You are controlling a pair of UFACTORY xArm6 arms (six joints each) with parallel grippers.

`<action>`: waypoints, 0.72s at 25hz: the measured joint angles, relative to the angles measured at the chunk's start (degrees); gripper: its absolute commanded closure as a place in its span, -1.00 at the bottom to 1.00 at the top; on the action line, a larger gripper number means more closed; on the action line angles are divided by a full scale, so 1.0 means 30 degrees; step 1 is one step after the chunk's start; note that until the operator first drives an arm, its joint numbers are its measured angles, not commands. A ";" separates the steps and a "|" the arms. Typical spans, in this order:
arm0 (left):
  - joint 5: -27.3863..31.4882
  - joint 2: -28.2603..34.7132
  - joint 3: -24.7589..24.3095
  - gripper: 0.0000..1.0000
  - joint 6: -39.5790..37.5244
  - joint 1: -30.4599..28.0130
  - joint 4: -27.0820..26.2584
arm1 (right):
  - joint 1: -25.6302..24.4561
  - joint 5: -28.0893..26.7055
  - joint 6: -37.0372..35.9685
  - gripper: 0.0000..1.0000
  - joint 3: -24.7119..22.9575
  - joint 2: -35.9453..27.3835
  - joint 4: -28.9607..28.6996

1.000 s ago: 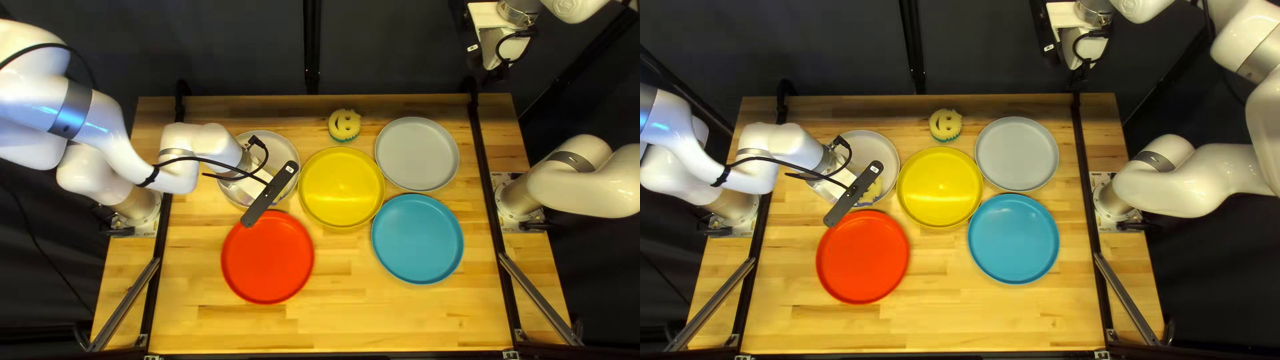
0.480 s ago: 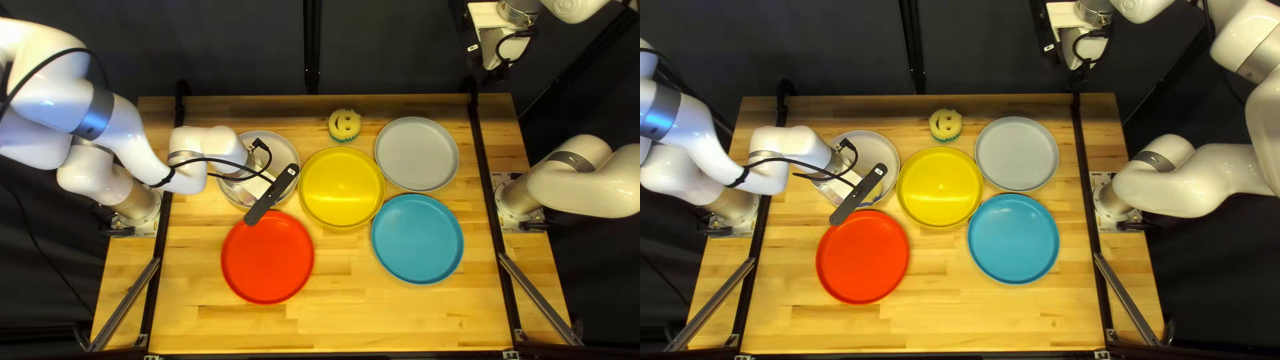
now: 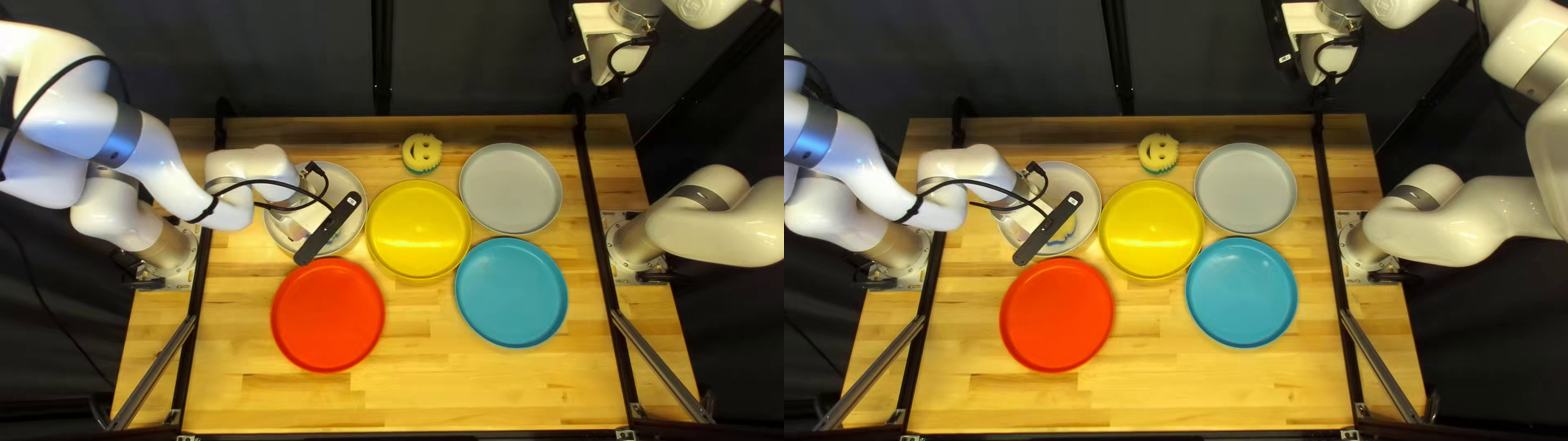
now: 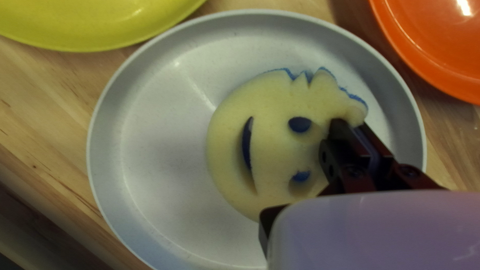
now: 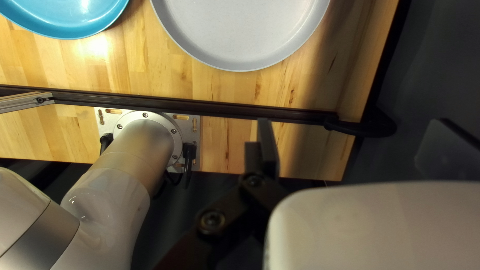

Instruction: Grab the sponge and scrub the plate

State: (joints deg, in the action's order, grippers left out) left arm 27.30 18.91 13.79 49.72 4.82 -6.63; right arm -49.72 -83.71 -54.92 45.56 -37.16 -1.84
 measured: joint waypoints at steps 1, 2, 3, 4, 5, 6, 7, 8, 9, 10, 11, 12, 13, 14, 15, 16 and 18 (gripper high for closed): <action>0.0035 0.0135 -0.0160 1.00 -0.0051 -0.0015 -0.0014 | 0.0000 0.0000 0.0000 -1.00 0.0000 0.0000 0.0000; 0.0050 0.0232 -0.0305 1.00 -0.0086 -0.0026 -0.0048 | 0.0000 0.0000 0.0000 -1.00 0.0000 0.0000 0.0000; 0.0053 0.0281 -0.0399 1.00 -0.0102 -0.0032 -0.0092 | 0.0000 0.0000 0.0000 -1.00 0.0000 0.0000 0.0000; 0.0058 0.0301 -0.0449 1.00 -0.0114 -0.0043 -0.0135 | 0.0000 0.0000 0.0000 -1.00 0.0000 0.0000 0.0000; 0.0061 0.0288 -0.0451 1.00 -0.0117 -0.0052 -0.0172 | 0.0000 0.0000 0.0000 -1.00 0.0000 0.0000 0.0000; 0.0057 0.0211 -0.0391 1.00 -0.0090 -0.0045 -0.0214 | 0.0000 0.0000 0.0000 -1.00 0.0000 0.0000 0.0000; 0.0030 0.0063 -0.0272 1.00 -0.0021 -0.0012 -0.0261 | 0.0000 0.0000 0.0000 -1.00 0.0000 0.0000 0.0000; -0.0018 -0.0176 -0.0081 1.00 0.0082 0.0042 -0.0320 | 0.0000 0.0000 0.0000 -1.00 0.0000 0.0000 0.0000; -0.0090 -0.0492 0.0180 1.00 0.0208 0.0102 -0.0384 | 0.0000 0.0000 0.0000 -1.00 0.0000 0.0000 0.0000; -0.0175 -0.0855 0.0503 1.00 0.0349 0.0169 -0.0444 | 0.0000 0.0000 0.0000 -1.00 0.0000 0.0000 0.0000; -0.0259 -0.1248 0.0878 1.00 0.0501 0.0236 -0.0505 | 0.0000 0.0000 0.0000 -1.00 0.0000 0.0000 0.0000; -0.0343 -0.1657 0.1290 1.00 0.0657 0.0306 -0.0563 | 0.0000 0.0000 0.0000 -1.00 0.0000 0.0000 0.0000; -0.0434 -0.2063 0.1704 1.00 0.0830 0.0381 -0.0626 | 0.0000 0.0000 0.0000 -1.00 0.0000 0.0000 0.0000; -0.0537 -0.2450 0.2080 1.00 0.1026 0.0456 -0.0699 | 0.0000 0.0000 0.0000 -1.00 0.0000 0.0000 0.0000; -0.0645 -0.2831 0.2421 1.00 0.1235 0.0533 -0.0785 | 0.0000 0.0000 0.0000 -1.00 0.0000 0.0000 0.0000; -0.0770 -0.3208 0.2733 1.00 0.1474 0.0604 -0.0889 | 0.0000 0.0000 0.0000 -1.00 0.0000 0.0000 0.0000; -0.1025 -0.3833 0.3189 1.00 0.1953 0.0740 -0.1140 | 0.0000 0.0000 0.0000 -1.00 0.0000 0.0000 0.0000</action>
State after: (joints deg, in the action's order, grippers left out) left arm 24.23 7.41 23.35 55.58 7.05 -10.05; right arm -49.72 -83.71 -54.92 45.56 -37.16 -1.84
